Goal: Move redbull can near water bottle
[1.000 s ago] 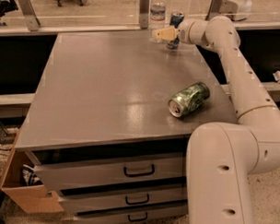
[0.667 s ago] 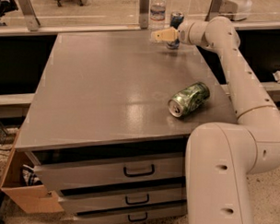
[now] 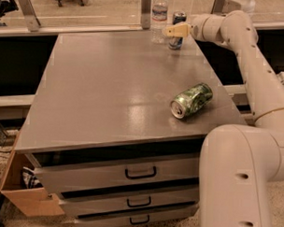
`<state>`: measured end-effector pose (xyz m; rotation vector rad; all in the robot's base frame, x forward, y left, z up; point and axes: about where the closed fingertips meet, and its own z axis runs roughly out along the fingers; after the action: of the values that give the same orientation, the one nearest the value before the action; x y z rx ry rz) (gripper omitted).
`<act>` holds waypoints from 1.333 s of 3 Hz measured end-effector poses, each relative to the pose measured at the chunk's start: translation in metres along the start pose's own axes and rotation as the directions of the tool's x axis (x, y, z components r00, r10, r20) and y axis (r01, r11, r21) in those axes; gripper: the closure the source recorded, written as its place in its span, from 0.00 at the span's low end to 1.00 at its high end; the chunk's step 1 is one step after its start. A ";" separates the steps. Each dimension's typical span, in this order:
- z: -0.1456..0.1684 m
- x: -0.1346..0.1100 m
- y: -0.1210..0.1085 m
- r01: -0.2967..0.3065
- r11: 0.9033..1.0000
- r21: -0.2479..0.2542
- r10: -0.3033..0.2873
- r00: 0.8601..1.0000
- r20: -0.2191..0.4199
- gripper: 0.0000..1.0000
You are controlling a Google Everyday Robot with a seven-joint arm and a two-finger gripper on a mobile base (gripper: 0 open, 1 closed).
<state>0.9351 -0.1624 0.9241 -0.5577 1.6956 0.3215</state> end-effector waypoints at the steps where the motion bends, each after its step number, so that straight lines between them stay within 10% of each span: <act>1: -0.044 -0.028 -0.009 0.054 0.998 0.009 -0.054 0.998 0.018 0.00; 4: -0.204 -0.109 0.020 0.280 0.959 -0.036 -0.274 0.954 0.120 0.00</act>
Offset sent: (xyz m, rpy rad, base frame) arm -0.1367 -0.0740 0.1209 -0.1462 -0.1814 0.0556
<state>0.7660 -0.2281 1.0694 -0.7924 1.4793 0.1914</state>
